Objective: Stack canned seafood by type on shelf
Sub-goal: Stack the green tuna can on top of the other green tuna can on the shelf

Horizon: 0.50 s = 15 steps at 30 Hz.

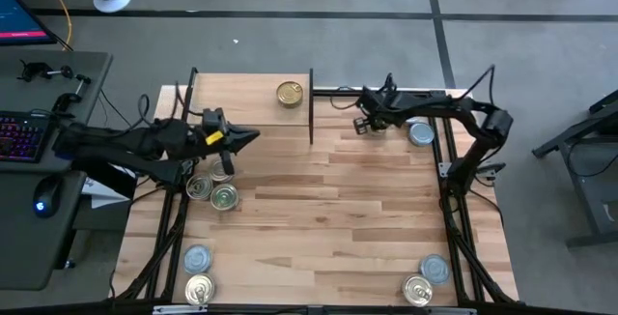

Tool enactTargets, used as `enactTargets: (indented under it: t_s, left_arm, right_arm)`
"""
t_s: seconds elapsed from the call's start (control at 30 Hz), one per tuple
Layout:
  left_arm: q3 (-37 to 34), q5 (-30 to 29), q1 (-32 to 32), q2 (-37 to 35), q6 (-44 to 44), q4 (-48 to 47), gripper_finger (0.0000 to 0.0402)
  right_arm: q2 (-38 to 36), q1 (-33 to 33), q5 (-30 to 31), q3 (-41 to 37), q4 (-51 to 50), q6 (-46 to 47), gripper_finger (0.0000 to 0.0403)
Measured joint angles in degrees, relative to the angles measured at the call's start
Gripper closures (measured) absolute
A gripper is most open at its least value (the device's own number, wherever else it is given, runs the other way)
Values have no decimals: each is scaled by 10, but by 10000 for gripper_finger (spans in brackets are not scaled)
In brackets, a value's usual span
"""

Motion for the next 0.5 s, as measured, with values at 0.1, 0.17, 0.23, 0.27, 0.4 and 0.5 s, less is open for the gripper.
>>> enactTargets:
  t_s: [0.1,0.17,0.23,0.27,0.4,0.5]
  left_arm:
    - [0,1,-4,22,0,16,401]
    - [0,6,-5,40,0,24,402]
    - [0,19,-4,58,0,23,402]
    - [0,26,-4,66,0,23,402]
    - [0,47,-5,103,-1,17,402]
    - [0,56,-5,137,-3,11,402]
  right_arm:
    - [6,26,5,0,0,5,403]
    - [6,55,1,-1,1,10,403]
    - [6,92,-17,-1,0,21,403]
    - [6,113,-25,0,1,23,403]
    - [6,209,-33,-1,2,57,403]
    - [6,286,-51,-1,18,99,403]
